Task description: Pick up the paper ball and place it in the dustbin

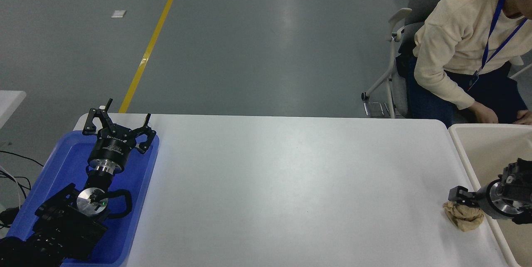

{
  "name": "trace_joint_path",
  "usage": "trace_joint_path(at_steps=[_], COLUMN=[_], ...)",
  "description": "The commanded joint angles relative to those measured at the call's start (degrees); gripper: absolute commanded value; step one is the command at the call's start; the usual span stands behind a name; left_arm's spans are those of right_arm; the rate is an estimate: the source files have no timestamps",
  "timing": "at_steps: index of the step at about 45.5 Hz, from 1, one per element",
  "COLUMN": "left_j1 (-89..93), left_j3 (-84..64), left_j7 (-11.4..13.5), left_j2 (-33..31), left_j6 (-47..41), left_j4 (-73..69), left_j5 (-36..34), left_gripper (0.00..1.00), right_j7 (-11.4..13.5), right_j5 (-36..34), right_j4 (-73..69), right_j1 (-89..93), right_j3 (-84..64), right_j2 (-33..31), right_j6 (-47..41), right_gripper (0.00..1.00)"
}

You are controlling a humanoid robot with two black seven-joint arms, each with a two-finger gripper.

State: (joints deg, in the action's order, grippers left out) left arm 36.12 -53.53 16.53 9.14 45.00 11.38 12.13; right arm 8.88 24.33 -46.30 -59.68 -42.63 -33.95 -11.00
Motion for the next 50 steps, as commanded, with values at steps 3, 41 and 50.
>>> trace_joint_path(at_steps=[3, 41, 50], left_j1=[0.00, 0.00, 0.00], left_j3=[-0.08, 0.00, 0.00], left_j7=[0.08, -0.09, -0.09], left_j2=[0.00, 0.00, 0.00], left_j6=[0.00, 0.00, 0.00], left_j4=[-0.04, 0.04, 0.05], left_j5=[0.00, 0.00, 0.00], left_gripper=[1.00, 1.00, 1.00], right_j7=[0.00, 0.26, 0.17], right_j5=[0.02, -2.36, -1.91], right_j4=[1.74, -11.96, -26.46], right_j1=[2.64, -11.32, -31.35], right_j3=[1.67, -6.84, -15.28], right_j2=[1.34, -4.81, -6.83], right_j6=[1.07, -7.71, -16.93], right_gripper=[0.71, 0.00, 0.00])
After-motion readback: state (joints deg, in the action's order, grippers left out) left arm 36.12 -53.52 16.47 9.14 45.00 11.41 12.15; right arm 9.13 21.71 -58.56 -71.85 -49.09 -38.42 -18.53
